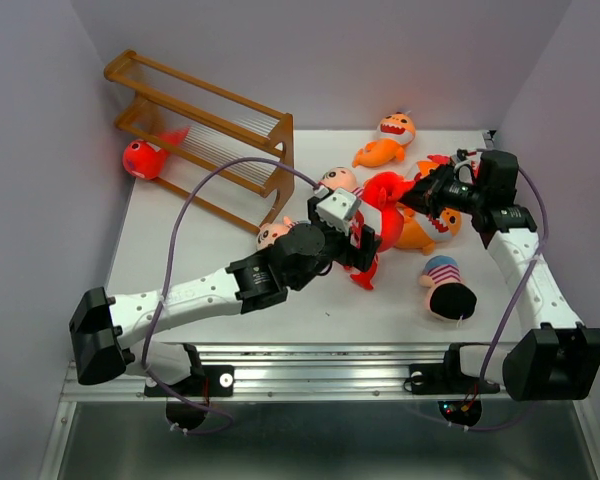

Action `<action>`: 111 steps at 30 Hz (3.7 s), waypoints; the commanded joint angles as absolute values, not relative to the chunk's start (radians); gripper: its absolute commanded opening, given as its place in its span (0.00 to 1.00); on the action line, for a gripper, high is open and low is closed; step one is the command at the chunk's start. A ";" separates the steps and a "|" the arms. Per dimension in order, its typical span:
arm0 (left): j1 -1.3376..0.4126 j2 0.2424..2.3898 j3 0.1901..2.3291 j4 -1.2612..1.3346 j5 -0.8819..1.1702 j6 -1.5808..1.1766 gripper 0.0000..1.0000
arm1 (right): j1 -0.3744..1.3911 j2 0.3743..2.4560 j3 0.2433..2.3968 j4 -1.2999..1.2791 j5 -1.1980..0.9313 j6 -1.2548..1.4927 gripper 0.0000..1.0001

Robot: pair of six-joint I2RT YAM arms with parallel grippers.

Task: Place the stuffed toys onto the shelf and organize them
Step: Pass the stuffed toy from the right arm to the left, then place the stuffed toy onto shelf

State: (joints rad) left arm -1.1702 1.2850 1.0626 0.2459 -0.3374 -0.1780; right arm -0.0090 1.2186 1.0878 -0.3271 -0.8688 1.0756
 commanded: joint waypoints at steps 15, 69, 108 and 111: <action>-1.235 1.446 1.207 0.255 -0.616 -0.299 0.98 | -0.046 1.178 0.992 -0.055 -0.874 1.353 0.01; -1.065 0.991 0.996 -0.043 -0.344 -0.134 0.00 | -0.092 1.109 0.973 0.040 -1.169 0.721 1.00; -0.628 0.709 0.967 -0.485 -0.534 0.201 0.00 | -0.160 1.002 0.675 0.032 -1.172 0.129 1.00; -0.507 0.716 0.910 -0.430 -0.485 0.248 0.00 | -0.160 1.000 0.676 0.029 -1.167 0.129 1.00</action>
State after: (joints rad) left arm -0.6136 0.7185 0.9600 -0.5312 -0.5003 0.1631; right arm -0.1501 1.0195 0.6735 0.0006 -1.1633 0.1493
